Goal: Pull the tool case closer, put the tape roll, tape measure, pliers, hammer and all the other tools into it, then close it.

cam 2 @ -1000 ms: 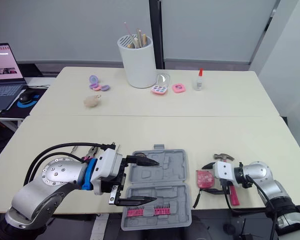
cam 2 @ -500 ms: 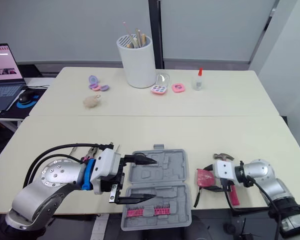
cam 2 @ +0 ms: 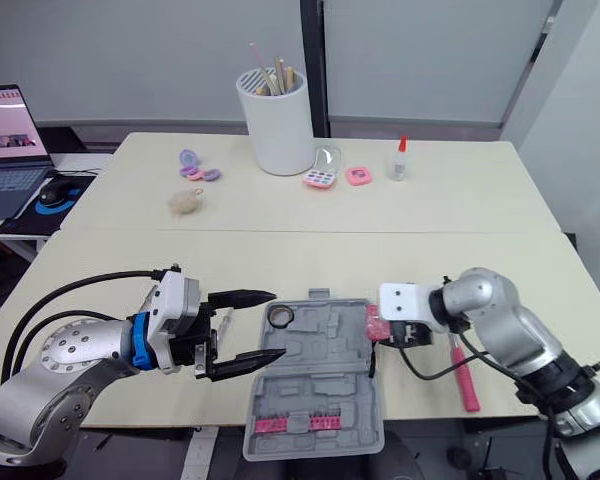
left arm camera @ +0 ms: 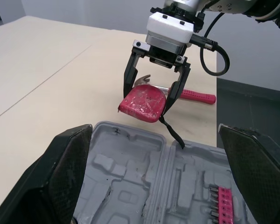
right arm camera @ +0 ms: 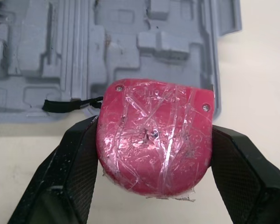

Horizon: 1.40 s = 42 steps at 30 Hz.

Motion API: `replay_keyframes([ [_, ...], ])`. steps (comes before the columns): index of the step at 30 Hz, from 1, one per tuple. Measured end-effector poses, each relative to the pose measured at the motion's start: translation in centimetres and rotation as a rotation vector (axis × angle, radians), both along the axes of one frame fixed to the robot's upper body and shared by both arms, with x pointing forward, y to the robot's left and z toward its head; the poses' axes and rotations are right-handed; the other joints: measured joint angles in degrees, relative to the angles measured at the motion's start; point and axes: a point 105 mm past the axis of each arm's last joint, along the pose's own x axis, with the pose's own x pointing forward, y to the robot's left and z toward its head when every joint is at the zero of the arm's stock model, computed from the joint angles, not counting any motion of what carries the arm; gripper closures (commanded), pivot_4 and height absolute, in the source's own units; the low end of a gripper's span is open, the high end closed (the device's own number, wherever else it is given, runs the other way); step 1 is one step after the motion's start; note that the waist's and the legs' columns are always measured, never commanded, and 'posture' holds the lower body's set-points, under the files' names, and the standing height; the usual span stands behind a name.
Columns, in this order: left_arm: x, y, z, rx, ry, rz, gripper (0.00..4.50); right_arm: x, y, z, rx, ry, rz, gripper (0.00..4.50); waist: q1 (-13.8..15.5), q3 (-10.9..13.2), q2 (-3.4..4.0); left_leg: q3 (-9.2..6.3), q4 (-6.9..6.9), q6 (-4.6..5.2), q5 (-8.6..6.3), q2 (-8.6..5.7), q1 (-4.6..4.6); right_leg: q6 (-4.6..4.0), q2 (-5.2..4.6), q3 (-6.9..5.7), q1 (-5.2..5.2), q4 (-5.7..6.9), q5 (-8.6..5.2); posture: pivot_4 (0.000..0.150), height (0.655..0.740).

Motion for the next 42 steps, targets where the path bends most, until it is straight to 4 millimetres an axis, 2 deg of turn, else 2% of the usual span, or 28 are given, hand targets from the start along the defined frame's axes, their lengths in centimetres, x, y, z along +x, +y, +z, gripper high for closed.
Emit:
replay_keyframes([
  [7,0.1,0.9,-1.4,0.038,0.029,0.017,0.0,1.8,3.1,-1.5,-0.041,-0.018,0.011,1.37,-0.1,0.0,0.0,0.0,0.0,0.0,0.0,0.0,-0.16,-0.03,0.08,-0.02,-0.22,0.05,0.01,0.15,0.74],
  [14,-0.1,1.1,-1.8,0.052,0.024,0.012,0.0,3.1,3.2,-3.2,-0.094,-0.029,0.013,1.37,-0.1,0.0,-0.02,0.07,0.0,0.0,0.0,-0.04,-0.22,-0.02,0.05,0.01,-0.25,0.03,0.01,0.15,0.74],
  [22,-0.2,1.2,-1.8,0.054,0.022,0.013,0.0,3.8,4.4,-3.4,-0.088,-0.06,0.056,1.37,-0.1,0.0,-0.02,0.04,0.0,0.0,0.0,0.01,-0.19,-0.03,0.05,0.01,-0.25,0.06,0.01,0.15,0.74],
  [29,-0.2,1.3,-1.8,0.063,0.02,0.014,0.0,3.9,4.6,-3.6,-0.096,-0.079,0.08,1.37,-0.1,-0.1,-0.08,0.05,0.0,0.0,0.0,0.02,-0.17,-0.03,0.03,0.02,-0.24,0.06,0.02,0.15,0.74],
  [33,-0.2,1.2,-1.6,0.065,0.016,0.013,0.0,3.9,4.5,-3.9,-0.109,-0.077,0.076,0.03,-0.1,-0.1,-0.08,0.03,-0.01,0.0,0.0,0.02,-0.16,-0.03,0.04,-0.01,-0.25,0.07,0.02,0.15,0.74],
  [38,-0.1,1.2,-1.5,0.069,0.017,0.014,0.0,3.5,4.4,-3.5,-0.1,-0.068,0.082,0.03,-0.1,0.0,-0.06,0.03,-0.01,0.0,0.0,0.02,-0.2,-0.03,0.03,0.0,-0.26,0.07,0.02,0.15,0.74],
  [42,0.0,1.1,-1.4,0.071,0.013,0.012,0.0,2.6,4.1,-1.2,-0.037,-0.065,0.092,0.03,0.0,0.0,-0.06,0.03,-0.02,0.0,0.0,0.01,-0.22,-0.03,0.0,0.0,-0.26,0.05,0.01,0.15,0.74],
])
